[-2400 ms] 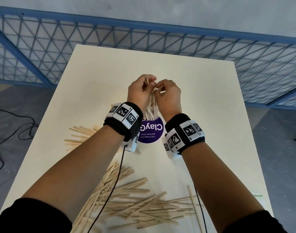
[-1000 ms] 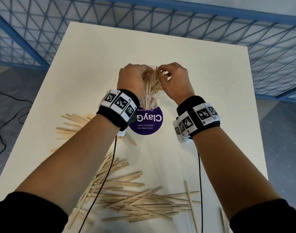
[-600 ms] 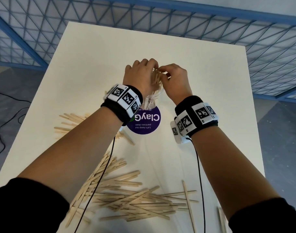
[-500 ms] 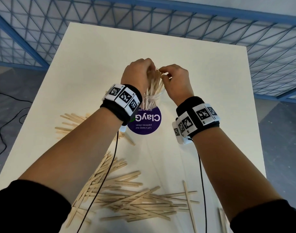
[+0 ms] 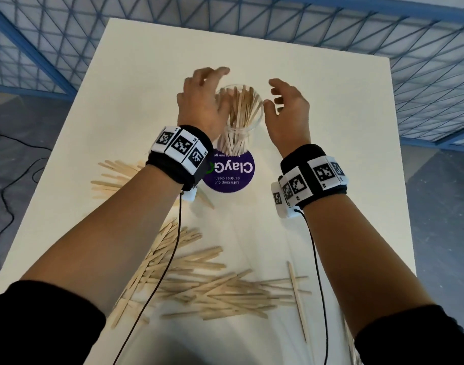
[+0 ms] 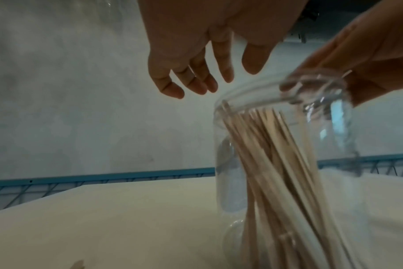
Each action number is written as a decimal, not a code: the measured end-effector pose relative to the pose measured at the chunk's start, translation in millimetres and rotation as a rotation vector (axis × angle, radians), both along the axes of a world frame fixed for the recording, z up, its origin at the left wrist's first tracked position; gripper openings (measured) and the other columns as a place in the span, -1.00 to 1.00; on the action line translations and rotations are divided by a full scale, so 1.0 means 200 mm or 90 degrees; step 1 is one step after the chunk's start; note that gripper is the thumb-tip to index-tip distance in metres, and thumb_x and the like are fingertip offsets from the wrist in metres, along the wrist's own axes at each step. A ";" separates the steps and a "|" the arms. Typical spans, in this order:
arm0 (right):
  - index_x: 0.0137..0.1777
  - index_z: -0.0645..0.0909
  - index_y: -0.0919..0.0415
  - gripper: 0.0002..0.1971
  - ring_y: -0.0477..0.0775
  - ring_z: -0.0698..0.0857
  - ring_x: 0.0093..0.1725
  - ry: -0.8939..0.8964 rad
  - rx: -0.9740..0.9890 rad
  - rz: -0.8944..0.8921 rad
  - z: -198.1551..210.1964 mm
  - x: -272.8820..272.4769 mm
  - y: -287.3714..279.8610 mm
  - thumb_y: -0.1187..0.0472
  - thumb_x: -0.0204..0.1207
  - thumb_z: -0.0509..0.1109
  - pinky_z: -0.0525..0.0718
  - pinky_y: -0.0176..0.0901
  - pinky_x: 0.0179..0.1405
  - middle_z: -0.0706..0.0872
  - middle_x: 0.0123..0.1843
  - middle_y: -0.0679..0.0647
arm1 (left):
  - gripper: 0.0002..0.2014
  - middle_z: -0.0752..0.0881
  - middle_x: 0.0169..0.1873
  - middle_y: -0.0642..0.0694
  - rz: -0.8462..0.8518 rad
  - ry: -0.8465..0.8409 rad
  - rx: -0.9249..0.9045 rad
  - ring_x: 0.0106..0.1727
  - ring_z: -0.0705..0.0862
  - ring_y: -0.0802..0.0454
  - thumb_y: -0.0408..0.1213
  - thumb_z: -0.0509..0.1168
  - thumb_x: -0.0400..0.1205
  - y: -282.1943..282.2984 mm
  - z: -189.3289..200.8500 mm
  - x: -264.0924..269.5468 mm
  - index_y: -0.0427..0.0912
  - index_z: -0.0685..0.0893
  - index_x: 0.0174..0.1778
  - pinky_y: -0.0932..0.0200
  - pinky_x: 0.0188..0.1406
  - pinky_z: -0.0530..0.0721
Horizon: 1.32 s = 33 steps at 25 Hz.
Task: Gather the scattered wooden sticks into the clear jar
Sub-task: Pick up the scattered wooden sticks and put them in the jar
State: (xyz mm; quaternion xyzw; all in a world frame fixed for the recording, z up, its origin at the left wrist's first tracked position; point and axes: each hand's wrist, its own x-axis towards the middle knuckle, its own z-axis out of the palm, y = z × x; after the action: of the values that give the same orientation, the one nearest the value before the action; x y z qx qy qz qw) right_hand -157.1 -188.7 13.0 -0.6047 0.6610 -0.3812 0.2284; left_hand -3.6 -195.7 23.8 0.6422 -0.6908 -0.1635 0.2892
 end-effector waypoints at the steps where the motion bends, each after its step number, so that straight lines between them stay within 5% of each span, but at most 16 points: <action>1: 0.34 0.54 0.27 -0.64 -0.06 0.59 -0.01 -0.003 0.004 -0.015 0.01 -0.01 0.07 0.34 0.54 0.28 0.49 -0.39 -0.03 0.68 0.21 0.21 | -0.61 0.56 0.32 -0.16 0.016 0.038 -0.014 0.33 0.52 -0.14 -0.18 0.18 0.61 0.05 0.00 0.02 -0.07 0.55 0.37 -0.07 0.32 0.46; 4: 0.25 0.59 0.29 -0.70 -0.06 0.57 -0.06 0.010 0.055 -0.020 0.00 0.00 0.35 0.36 0.52 0.29 0.47 -0.38 -0.06 0.69 0.17 0.20 | -0.67 0.60 0.21 -0.18 0.006 0.113 0.007 0.21 0.60 -0.15 -0.22 0.22 0.54 0.25 0.00 0.08 -0.12 0.66 0.21 -0.12 0.28 0.56; 7: 0.22 0.61 0.27 -0.71 0.06 0.63 0.07 0.042 0.145 -0.014 -0.06 0.04 0.70 0.35 0.51 0.30 0.51 -0.29 0.07 0.68 0.19 0.20 | -0.74 0.60 0.22 -0.17 -0.086 0.075 0.152 0.15 0.62 -0.05 -0.28 0.27 0.59 0.53 -0.02 0.12 -0.14 0.68 0.18 0.16 0.17 0.57; 10: 0.28 0.58 0.25 -0.67 0.24 0.58 0.26 0.089 0.242 -0.068 -0.11 0.07 0.99 0.31 0.51 0.29 0.50 -0.10 0.24 0.59 0.30 0.25 | -0.74 0.59 0.24 -0.17 -0.201 -0.006 0.290 0.15 0.61 -0.06 -0.28 0.28 0.59 0.83 -0.09 0.19 -0.13 0.67 0.20 0.17 0.18 0.54; 13: 0.43 0.37 0.29 -0.54 0.35 0.40 0.37 0.194 0.422 -0.171 -0.17 0.08 1.26 0.28 0.50 0.24 0.46 0.08 0.29 0.40 0.42 0.28 | -0.67 0.55 0.28 -0.13 -0.278 -0.113 0.395 0.26 0.58 -0.12 -0.19 0.31 0.57 1.09 -0.18 0.27 -0.06 0.62 0.26 -0.04 0.28 0.58; 17: 0.45 0.20 0.40 -0.42 0.37 0.35 0.39 0.232 0.610 -0.287 -0.26 0.11 1.49 0.29 0.45 0.26 0.48 0.14 0.31 0.31 0.44 0.30 | -0.32 0.41 0.42 -0.09 -0.373 -0.333 0.385 0.40 0.42 -0.18 0.03 0.46 0.40 1.30 -0.24 0.33 0.10 0.39 0.44 -0.15 0.37 0.49; 19: 0.44 0.22 0.43 -0.46 0.35 0.36 0.39 0.239 0.613 -0.271 -0.29 0.14 1.55 0.32 0.47 0.24 0.45 0.06 0.34 0.29 0.45 0.29 | -0.25 0.36 0.45 -0.10 -0.378 -0.363 0.395 0.42 0.38 -0.22 -0.06 0.51 0.37 1.34 -0.27 0.36 0.11 0.34 0.47 -0.16 0.36 0.50; 25: 0.41 0.38 0.38 -0.55 0.34 0.33 0.41 0.240 0.475 -0.144 -0.32 0.25 1.58 0.40 0.50 0.20 0.40 0.02 0.36 0.31 0.51 0.24 | -0.52 0.53 0.38 -0.11 -0.339 -0.269 0.323 0.38 0.47 -0.17 -0.21 0.35 0.58 1.29 -0.33 0.39 -0.04 0.46 0.44 -0.05 0.31 0.53; 29: 0.53 0.22 0.25 -0.18 0.29 0.20 0.54 0.338 0.476 -0.068 -0.27 0.29 1.56 -0.02 0.34 0.49 0.40 0.16 0.41 0.18 0.59 0.15 | -0.47 0.58 0.34 -0.08 -0.331 -0.270 0.318 0.34 0.54 -0.14 -0.10 0.40 0.52 1.22 -0.33 0.38 -0.01 0.46 0.42 -0.05 0.29 0.57; 31: 0.57 0.11 0.22 -0.03 0.22 0.08 0.63 0.389 0.466 0.003 -0.27 0.28 1.53 -0.04 0.26 0.57 0.24 0.21 0.53 0.12 0.64 0.12 | -0.36 0.50 0.41 -0.09 -0.330 -0.319 0.336 0.41 0.46 -0.17 -0.04 0.46 0.45 1.21 -0.32 0.39 0.00 0.43 0.44 -0.12 0.36 0.51; 33: 0.55 0.17 0.22 -0.11 0.22 0.21 0.58 0.400 0.448 0.048 -0.29 0.26 1.50 0.04 0.29 0.56 0.21 0.22 0.56 0.27 0.57 0.15 | -0.42 0.49 0.39 -0.12 -0.332 -0.347 0.341 0.40 0.47 -0.17 -0.14 0.45 0.48 1.21 -0.33 0.39 -0.02 0.45 0.42 -0.09 0.33 0.52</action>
State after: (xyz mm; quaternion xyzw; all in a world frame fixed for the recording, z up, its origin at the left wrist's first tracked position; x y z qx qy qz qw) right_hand -104.2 110.9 -45.1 -0.6001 0.7646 0.0762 0.2223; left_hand 74.8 45.6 -41.8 0.5190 -0.8133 -0.2288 -0.1297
